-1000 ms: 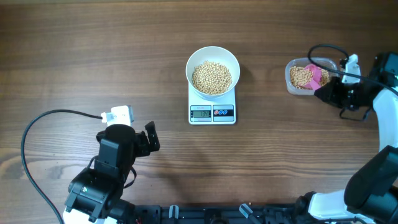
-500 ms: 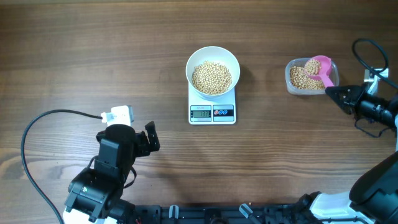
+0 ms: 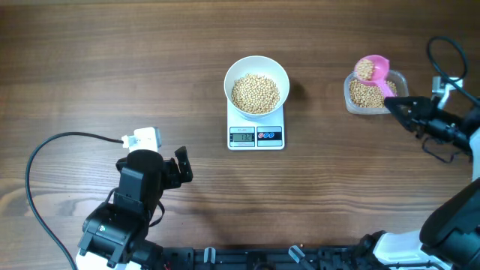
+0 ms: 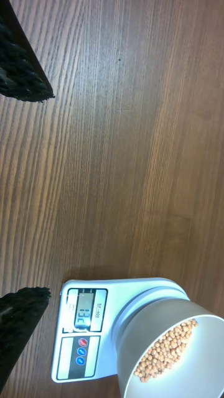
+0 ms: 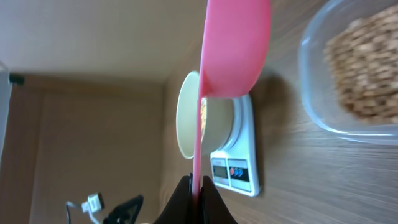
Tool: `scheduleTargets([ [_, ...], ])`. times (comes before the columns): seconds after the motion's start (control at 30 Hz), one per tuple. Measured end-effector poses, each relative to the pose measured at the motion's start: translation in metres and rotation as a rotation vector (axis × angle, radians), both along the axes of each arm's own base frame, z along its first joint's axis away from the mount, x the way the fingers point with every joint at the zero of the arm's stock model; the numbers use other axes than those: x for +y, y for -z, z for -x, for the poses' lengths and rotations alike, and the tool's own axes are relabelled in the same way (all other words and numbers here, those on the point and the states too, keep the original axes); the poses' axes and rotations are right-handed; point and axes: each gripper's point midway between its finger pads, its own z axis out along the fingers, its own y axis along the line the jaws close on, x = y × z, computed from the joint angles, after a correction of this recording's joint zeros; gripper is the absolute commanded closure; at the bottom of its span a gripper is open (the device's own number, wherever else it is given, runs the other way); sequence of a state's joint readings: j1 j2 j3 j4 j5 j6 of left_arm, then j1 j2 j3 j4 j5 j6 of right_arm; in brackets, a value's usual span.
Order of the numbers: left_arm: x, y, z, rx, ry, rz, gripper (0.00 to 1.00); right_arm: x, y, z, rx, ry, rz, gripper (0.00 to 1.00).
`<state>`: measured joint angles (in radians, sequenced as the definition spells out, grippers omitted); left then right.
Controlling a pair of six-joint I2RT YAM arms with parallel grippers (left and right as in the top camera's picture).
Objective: Scoop item into bowl and weigh 150g on scale
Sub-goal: 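Lift the filled scoop and carry it left over the bowl, then tip the scoop to pour soybeans into the white bowl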
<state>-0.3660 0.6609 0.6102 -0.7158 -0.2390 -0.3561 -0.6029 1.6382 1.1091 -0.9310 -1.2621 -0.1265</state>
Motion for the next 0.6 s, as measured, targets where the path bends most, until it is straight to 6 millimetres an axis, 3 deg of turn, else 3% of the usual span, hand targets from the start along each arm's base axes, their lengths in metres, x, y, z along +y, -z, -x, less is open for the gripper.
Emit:
scheduleTargets([
  [0.3, 0.0, 0.0, 0.0, 0.0, 0.0, 0.0, 0.0, 0.123, -0.008, 0.005, 0.007, -0.355, -0.02, 0.96],
  [0.4, 0.0, 0.0, 0.0, 0.0, 0.0, 0.0, 0.0, 0.15, -0.012, -0.002, -0.027, -0.425, 0.034, 0.96],
  [0.6, 0.0, 0.0, 0.0, 0.001, 0.0, 0.0, 0.0, 0.195, 0.009, -0.006, -0.066, -0.507, 0.247, 0.96],
])
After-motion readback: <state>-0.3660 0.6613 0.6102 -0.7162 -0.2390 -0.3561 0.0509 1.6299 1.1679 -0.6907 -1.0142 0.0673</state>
